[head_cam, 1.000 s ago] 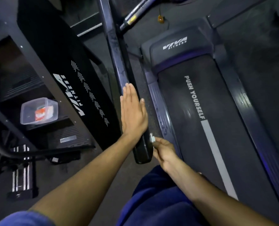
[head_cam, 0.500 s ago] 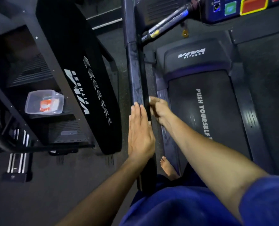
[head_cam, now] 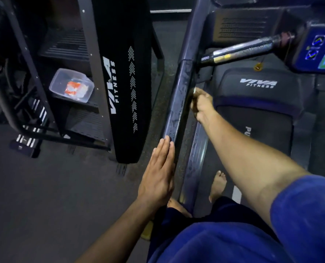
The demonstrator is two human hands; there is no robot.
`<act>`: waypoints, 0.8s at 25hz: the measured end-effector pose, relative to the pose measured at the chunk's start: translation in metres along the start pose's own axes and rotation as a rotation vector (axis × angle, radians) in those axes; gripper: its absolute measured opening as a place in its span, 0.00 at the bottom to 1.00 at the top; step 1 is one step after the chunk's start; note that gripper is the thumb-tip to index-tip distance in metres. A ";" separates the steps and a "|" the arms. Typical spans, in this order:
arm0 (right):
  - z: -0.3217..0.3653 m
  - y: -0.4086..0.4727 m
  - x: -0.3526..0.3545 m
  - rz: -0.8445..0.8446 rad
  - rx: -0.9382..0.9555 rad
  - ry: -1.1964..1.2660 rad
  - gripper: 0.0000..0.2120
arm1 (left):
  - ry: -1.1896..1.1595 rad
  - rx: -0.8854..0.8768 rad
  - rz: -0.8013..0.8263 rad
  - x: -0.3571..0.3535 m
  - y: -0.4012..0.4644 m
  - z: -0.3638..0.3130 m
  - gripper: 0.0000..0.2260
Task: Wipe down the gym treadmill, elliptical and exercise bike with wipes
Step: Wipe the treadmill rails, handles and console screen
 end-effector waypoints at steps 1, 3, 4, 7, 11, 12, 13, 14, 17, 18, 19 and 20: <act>0.000 -0.001 0.001 0.022 0.006 -0.012 0.14 | -0.002 -0.003 -0.003 0.000 -0.001 0.000 0.31; 0.004 -0.005 0.009 0.078 0.020 -0.096 0.12 | -0.010 0.003 -0.011 0.001 -0.001 0.000 0.31; 0.006 -0.008 0.016 0.117 0.033 -0.149 0.11 | -0.014 0.004 -0.017 0.001 -0.001 0.000 0.30; 0.007 -0.025 0.053 0.226 0.108 -0.285 0.12 | -0.027 0.005 -0.023 -0.001 -0.001 -0.001 0.27; 0.004 -0.068 0.109 0.294 0.199 -0.389 0.10 | -0.018 0.010 -0.050 -0.002 -0.001 -0.002 0.26; 0.004 -0.078 0.119 0.302 0.202 -0.401 0.10 | -0.017 0.011 -0.063 -0.002 -0.001 -0.003 0.26; 0.005 -0.088 0.128 0.312 0.191 -0.397 0.10 | -0.011 0.010 -0.067 -0.002 -0.002 -0.003 0.25; 0.008 -0.095 0.135 0.325 0.186 -0.385 0.09 | -0.007 0.007 -0.072 -0.002 -0.003 -0.004 0.25; 0.021 -0.102 0.143 0.373 0.207 -0.324 0.06 | -0.011 0.030 -0.091 0.001 -0.002 -0.004 0.24; 0.026 -0.097 0.142 0.379 0.225 -0.327 0.05 | -0.003 0.043 -0.105 0.003 0.000 -0.004 0.23; 0.031 -0.090 0.139 0.375 0.240 -0.323 0.04 | 0.013 0.056 -0.119 0.006 0.005 -0.005 0.23; 0.034 -0.078 0.135 0.359 0.254 -0.332 0.05 | 0.025 0.067 -0.119 0.007 0.011 -0.008 0.23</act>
Point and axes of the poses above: each hand's wrist, its own y-axis towards the middle knuckle, its own x-axis out of the back of the hand, z = x × y, the point moved 1 cm from there along y, towards the middle knuckle, and after that the axes turned 13 degrees about x, right-handed, at the moved point
